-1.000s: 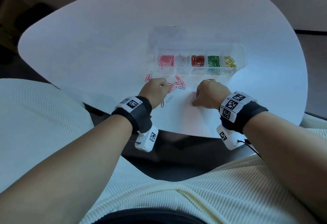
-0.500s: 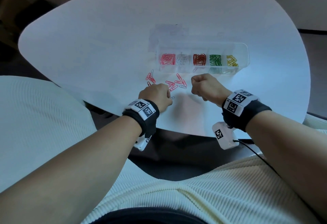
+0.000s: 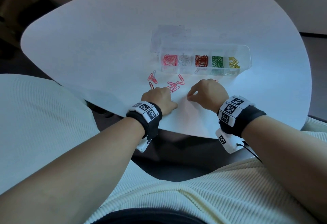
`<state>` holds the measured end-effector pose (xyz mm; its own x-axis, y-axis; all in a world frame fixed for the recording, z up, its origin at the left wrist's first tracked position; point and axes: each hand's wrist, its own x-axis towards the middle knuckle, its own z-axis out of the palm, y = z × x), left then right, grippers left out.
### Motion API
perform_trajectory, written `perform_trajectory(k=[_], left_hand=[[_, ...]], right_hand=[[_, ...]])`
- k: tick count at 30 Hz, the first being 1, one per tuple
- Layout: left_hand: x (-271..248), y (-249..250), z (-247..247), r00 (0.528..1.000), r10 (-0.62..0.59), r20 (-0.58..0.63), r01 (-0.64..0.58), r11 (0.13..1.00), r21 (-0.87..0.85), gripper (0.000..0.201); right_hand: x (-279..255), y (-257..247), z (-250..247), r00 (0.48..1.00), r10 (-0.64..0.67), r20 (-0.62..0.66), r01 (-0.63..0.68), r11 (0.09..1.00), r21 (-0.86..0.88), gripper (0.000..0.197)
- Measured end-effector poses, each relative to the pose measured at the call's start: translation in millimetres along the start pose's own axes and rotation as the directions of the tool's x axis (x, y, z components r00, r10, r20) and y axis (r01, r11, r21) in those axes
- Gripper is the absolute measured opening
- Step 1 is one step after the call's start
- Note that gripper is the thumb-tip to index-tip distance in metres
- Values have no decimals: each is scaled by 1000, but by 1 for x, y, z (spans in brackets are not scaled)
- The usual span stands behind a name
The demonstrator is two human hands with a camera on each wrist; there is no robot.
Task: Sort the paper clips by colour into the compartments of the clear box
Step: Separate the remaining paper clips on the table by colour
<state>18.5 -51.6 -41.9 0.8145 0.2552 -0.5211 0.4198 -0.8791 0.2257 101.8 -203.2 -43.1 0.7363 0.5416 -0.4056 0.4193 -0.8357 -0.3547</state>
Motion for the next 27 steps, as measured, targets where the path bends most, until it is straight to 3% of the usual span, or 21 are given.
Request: perform_trajectory(k=[3, 6, 8, 11, 12, 14, 16, 19, 22, 27], left_hand=[[-2, 4, -9, 997, -22, -77, 15, 996, -87, 23], [-2, 7, -30, 988, -59, -139, -3, 914, -406, 29], [-1, 7, -44, 993, -83, -87, -1, 719, -695, 25], [-2, 4, -54, 995, -62, 72, 83, 208, -974, 19], [-3, 4, -56, 995, -43, 86, 90, 105, -990, 19], [-3, 6, -60, 998, -23, 59, 59, 0, -998, 27], [0, 9, -68, 1000, -6, 30, 30, -81, -996, 32], [6, 16, -81, 1000, 24, -11, -6, -181, -984, 30], [14, 21, -93, 995, 64, -71, -57, -205, -977, 27], [28, 31, -106, 993, 104, -64, -40, -218, -975, 30]], right_hand=[[-1, 1, -1, 1000, 20, -7, -20, 1000, -5, 11], [-1, -2, -2, 1000, 19, -25, -21, 998, -61, 12], [-1, -4, -1, 1000, 27, -4, -27, 997, -76, 10], [-2, -3, 1, 991, 76, 106, -67, 994, -91, 19], [-3, -2, 0, 983, 94, 157, -84, 994, -70, 22], [-2, -2, -7, 960, 114, 256, -145, 984, 105, 25], [-2, -5, -19, 952, 106, 287, -227, 875, 427, 25], [-1, -9, -37, 970, 117, 213, -240, 588, 772, 33], [-1, -13, -47, 980, 108, 170, -199, 389, 900, 26], [-2, -19, -55, 959, 124, 255, -264, 61, 963, 24]])
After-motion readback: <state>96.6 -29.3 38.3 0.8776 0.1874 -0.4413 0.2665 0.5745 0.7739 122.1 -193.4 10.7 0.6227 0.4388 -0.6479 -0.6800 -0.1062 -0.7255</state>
